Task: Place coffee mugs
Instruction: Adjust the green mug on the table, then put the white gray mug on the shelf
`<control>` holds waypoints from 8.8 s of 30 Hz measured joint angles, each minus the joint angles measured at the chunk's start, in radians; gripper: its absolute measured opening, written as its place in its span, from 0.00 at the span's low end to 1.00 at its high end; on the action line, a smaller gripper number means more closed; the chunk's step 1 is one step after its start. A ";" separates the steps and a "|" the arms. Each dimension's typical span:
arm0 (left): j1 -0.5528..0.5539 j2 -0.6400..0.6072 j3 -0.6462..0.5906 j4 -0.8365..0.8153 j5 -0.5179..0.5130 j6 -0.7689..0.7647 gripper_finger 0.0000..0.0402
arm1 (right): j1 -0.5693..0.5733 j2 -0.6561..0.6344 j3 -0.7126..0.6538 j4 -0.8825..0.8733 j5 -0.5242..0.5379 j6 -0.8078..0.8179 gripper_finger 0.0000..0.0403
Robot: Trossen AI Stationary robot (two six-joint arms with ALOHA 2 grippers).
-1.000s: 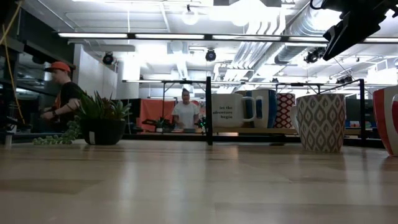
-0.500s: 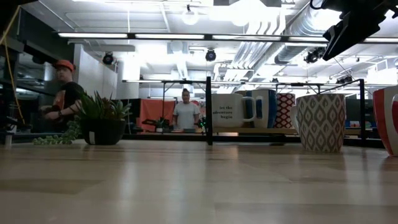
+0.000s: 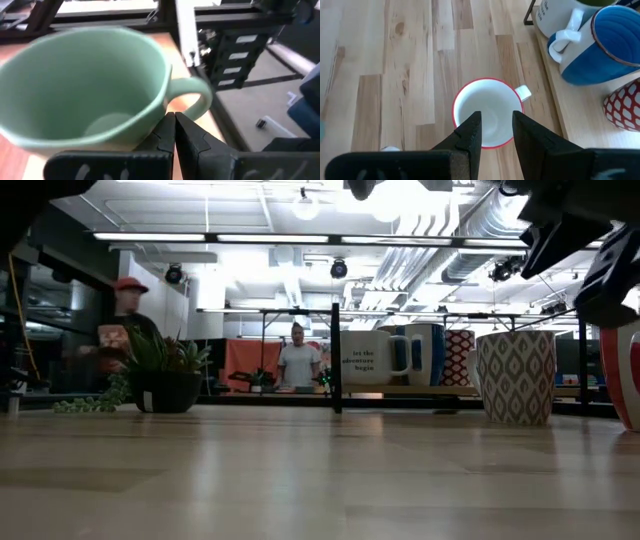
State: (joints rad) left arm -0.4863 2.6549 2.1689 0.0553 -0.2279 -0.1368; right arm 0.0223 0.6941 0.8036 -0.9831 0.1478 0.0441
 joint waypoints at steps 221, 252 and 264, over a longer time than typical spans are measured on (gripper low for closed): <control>0.545 -1.215 -1.678 0.459 0.401 0.245 0.00 | -0.613 0.482 0.419 -0.238 0.191 0.082 0.00; 0.545 -1.215 -1.678 0.461 0.401 0.272 0.00 | -1.039 0.797 0.390 -0.036 -0.087 -0.195 0.00; 0.545 -1.215 -1.678 0.462 0.401 0.269 0.00 | -1.078 0.833 0.389 -0.025 -0.168 -0.237 0.00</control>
State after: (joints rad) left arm 0.0586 1.4399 0.4904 0.5172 0.1729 0.1326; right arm -1.0561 1.5272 1.1931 -1.0080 -0.0203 -0.1928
